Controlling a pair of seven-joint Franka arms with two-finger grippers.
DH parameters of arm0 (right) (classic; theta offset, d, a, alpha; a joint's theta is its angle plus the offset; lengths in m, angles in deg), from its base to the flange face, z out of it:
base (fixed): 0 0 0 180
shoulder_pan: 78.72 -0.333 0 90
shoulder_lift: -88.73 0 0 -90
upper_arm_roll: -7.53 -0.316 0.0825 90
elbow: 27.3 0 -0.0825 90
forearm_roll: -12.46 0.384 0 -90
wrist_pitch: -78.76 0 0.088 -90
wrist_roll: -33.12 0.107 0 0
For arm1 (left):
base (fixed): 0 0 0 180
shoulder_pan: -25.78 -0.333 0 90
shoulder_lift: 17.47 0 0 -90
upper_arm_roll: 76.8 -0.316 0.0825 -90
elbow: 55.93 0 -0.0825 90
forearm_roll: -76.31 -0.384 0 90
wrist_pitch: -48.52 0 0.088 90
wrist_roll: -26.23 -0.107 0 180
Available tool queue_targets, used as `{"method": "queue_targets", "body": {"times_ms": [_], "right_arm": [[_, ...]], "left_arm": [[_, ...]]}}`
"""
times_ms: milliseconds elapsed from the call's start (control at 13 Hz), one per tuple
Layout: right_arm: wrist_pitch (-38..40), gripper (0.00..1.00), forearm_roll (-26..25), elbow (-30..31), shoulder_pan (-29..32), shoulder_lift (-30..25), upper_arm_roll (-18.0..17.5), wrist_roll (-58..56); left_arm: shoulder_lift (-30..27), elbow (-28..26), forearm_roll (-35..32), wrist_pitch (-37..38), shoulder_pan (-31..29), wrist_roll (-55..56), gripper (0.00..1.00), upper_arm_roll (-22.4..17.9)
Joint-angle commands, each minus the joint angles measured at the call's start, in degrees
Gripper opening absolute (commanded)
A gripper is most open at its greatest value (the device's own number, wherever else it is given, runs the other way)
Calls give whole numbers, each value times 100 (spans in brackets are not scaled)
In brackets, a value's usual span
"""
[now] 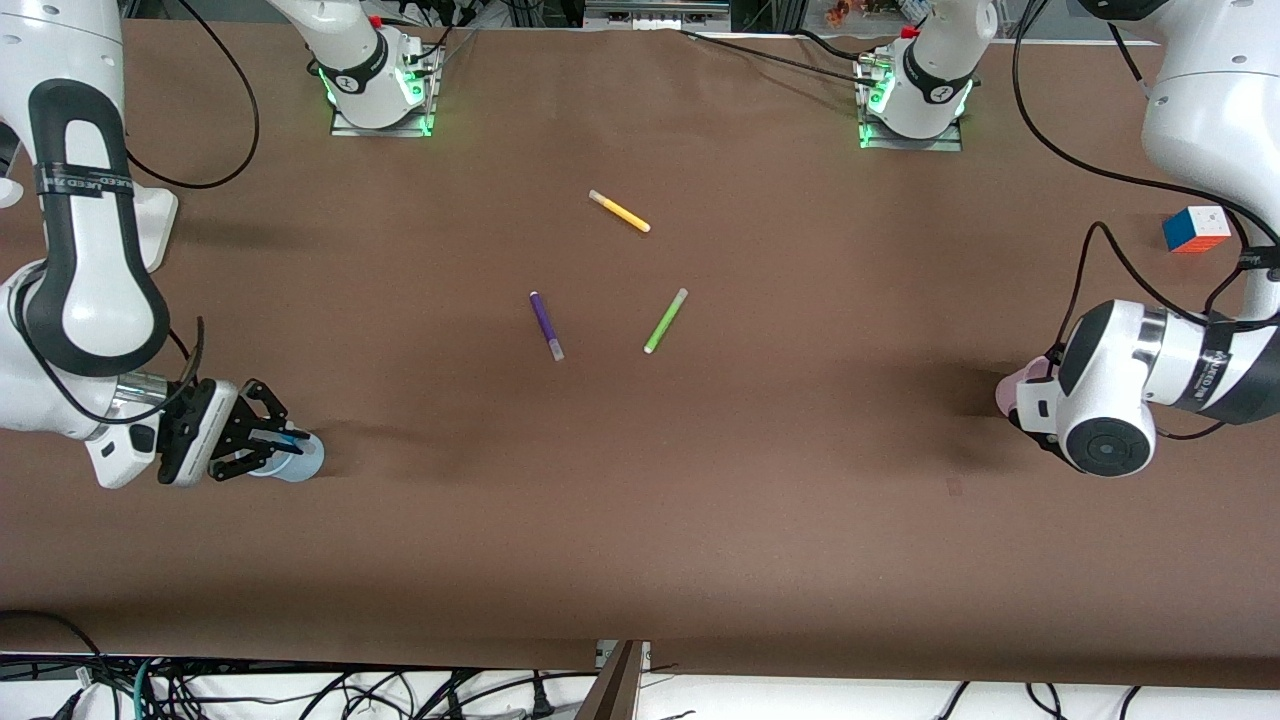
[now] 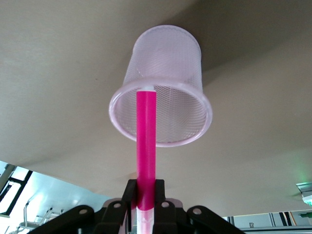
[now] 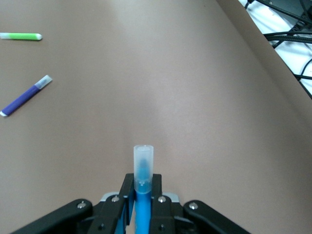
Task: Place pink and blue markers in matching cups
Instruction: 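Drop the pink marker into the pink cup while the right gripper drops blue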
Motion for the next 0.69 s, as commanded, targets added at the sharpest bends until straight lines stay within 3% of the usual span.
{"method": "queue_targets", "body": {"times_ms": [0, 77, 154, 231, 462, 615], "right_arm": [[132, 0, 392, 85, 219, -55, -92, -435], [88, 0, 463, 85, 219, -12, -92, -540], [79, 0, 568, 85, 219, 24, -92, -655], [79, 0, 717, 85, 219, 67, -92, -795], [79, 0, 824, 85, 307, 164, -83, -1173], [79, 0, 842, 85, 421, 200, -92, -1245]], "left_arm": [[-20, -157, -216, -104, 31, 113, 0, -29], [41, -157, -251, -113, 30, 113, 37, -38], [42, -166, -330, -130, 39, 113, 83, -38], [33, -166, -330, -122, 48, 104, 100, -29], [-72, -105, -243, -96, 39, 113, 100, 5], [-318, 79, 124, -87, 48, 226, 100, 233]]}}
